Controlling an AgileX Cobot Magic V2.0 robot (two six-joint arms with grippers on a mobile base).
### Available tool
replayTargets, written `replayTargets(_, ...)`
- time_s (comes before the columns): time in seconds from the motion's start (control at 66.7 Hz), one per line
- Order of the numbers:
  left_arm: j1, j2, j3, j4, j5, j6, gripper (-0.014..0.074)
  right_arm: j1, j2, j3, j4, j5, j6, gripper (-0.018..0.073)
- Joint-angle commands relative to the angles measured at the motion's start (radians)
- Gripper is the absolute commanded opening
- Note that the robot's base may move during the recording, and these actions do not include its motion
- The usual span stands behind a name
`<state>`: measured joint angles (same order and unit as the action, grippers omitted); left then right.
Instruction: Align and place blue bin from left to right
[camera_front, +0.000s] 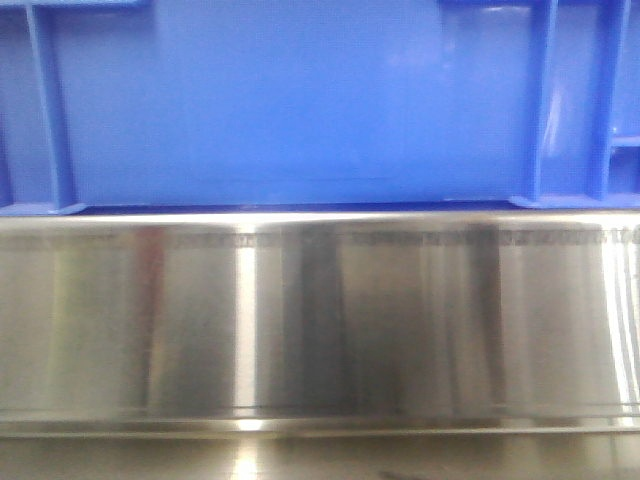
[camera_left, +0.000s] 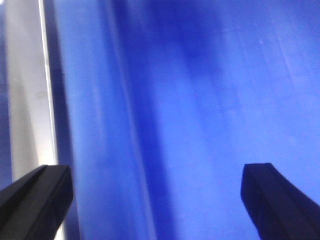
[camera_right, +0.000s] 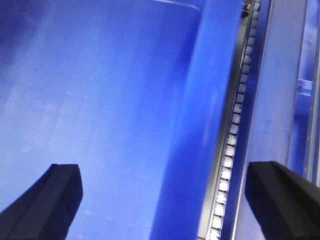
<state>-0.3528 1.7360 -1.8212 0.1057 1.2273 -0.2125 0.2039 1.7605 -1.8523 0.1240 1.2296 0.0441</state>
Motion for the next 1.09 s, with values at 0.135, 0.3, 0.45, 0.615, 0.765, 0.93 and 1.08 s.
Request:
replayTargets(0.135,0.000,-0.007,-0.009,-0.050,-0.006,-0.036,0.0335,0.000,-0.004,-0.007,-0.004,-0.009,0.000,0.0154)
replayTargets(0.3,0.000,-0.007,-0.009,-0.077,-0.006,-0.036,-0.0109,0.000,-0.004,-0.007,0.008,-0.009,0.011,-0.0060)
replayTargets(0.45,0.000,-0.007,-0.009,-0.142,-0.006,-0.036,-0.0111,0.000,-0.008,-0.007,0.080,-0.009,0.011,-0.0068)
replayTargets(0.615,0.000,-0.010,-0.009,-0.208,-0.022,-0.034,-0.0111,0.000,-0.017,-0.007,0.154,-0.025,0.011,-0.0070)
replayTargets(0.765,0.000,-0.038,-0.009,-0.215,-0.041,-0.032,-0.0111,0.000,-0.017,-0.007,0.154,-0.022,0.011,-0.0070)
replayTargets(0.93,0.000,-0.092,-0.009,-0.215,-0.082,-0.032,-0.0111,0.000,-0.040,-0.009,0.166,-0.032,0.011,-0.0070)
replayTargets(1.08,0.000,-0.137,-0.009,-0.234,-0.086,-0.032,-0.0111,0.000,-0.088,-0.012,0.166,-0.050,0.011,-0.0070)
